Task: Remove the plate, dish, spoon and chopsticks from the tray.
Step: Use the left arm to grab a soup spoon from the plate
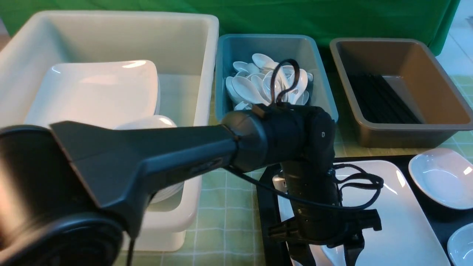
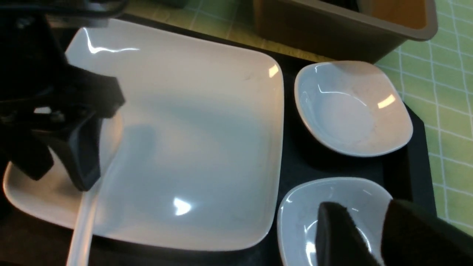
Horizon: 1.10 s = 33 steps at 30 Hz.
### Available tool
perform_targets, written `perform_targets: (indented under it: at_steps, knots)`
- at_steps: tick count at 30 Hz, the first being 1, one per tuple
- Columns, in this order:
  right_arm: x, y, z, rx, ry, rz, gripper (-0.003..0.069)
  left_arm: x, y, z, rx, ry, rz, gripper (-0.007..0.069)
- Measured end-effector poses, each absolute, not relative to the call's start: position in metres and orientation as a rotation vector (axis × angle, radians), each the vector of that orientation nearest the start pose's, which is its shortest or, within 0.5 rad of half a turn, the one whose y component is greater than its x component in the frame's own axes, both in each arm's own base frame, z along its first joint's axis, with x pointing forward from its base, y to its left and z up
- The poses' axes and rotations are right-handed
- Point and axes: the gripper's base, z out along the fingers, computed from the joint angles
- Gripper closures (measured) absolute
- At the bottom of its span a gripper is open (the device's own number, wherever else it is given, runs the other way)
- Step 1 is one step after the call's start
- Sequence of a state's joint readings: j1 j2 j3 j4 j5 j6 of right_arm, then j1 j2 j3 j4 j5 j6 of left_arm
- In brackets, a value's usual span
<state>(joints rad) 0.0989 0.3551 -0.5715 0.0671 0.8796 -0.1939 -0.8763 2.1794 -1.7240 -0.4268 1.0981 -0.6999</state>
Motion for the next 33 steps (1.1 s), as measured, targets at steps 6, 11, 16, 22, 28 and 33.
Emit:
perform_targets:
  at_steps: [6, 11, 16, 22, 28, 33]
  knots:
    - [0.057, 0.011, 0.304, -0.316, 2.122, 0.035, 0.0463, 0.267, -0.372, 0.183, -0.104, 3.276, -0.603, 0.0237]
    - [0.057, 0.011, 0.304, -0.317, 2.121, 0.036, 0.0456, 0.268, -0.370, 0.180, -0.155, 3.281, -0.550, 0.0239]
    - [0.057, 0.011, 0.304, -0.315, 2.122, 0.037, 0.0449, 0.267, -0.368, 0.168, -0.142, 3.323, -0.444, 0.0242]
    - [0.056, 0.011, 0.304, -0.301, 2.127, 0.046, 0.0440, 0.272, -0.367, 0.167, -0.115, 3.282, -0.397, 0.0244]
    - [0.056, 0.011, 0.303, -0.300, 2.132, 0.047, 0.0428, 0.290, -0.360, 0.177, -0.071, 3.234, -0.327, 0.0244]
    - [0.056, 0.011, 0.303, -0.293, 2.133, 0.051, 0.0424, 0.303, -0.367, 0.201, -0.076, 3.202, -0.517, 0.0244]
